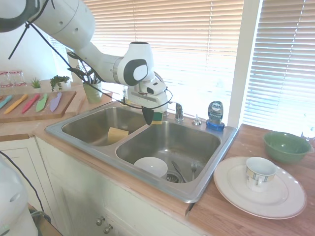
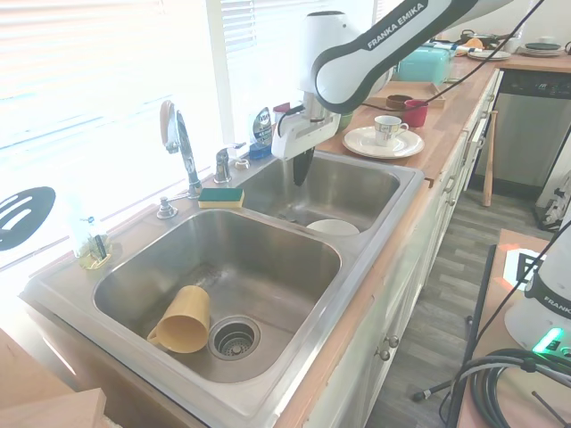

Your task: Turn on the faucet

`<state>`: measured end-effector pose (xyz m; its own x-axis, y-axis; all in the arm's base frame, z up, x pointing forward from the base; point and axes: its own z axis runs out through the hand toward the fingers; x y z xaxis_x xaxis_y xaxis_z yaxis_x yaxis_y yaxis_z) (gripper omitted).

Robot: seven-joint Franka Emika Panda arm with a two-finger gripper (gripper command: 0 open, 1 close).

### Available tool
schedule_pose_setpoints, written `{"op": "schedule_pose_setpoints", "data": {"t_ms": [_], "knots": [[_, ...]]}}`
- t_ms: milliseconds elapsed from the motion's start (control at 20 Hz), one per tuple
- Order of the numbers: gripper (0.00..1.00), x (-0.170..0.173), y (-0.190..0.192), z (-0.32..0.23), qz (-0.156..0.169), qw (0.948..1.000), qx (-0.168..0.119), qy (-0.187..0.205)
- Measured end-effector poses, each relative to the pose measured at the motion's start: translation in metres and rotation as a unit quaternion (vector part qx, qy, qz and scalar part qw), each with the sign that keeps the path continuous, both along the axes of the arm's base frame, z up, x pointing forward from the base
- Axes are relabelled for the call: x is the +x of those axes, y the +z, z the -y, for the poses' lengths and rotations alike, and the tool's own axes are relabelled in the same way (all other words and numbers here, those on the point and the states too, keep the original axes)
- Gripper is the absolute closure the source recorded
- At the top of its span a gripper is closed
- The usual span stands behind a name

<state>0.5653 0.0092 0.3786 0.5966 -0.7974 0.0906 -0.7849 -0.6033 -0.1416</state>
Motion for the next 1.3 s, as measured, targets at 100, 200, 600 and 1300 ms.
{"op": "schedule_pose_setpoints", "data": {"t_ms": [100,200,600,1300], "knots": [[1.00,0.025,0.002,0.001,0.000,1.0000,0.000,-0.007],[1.00,0.048,0.003,0.002,0.002,0.9999,-0.001,-0.011],[1.00,0.105,-0.009,0.006,0.011,0.9993,-0.016,-0.031],[1.00,0.133,0.019,0.006,0.116,0.9918,0.005,-0.053]]}}
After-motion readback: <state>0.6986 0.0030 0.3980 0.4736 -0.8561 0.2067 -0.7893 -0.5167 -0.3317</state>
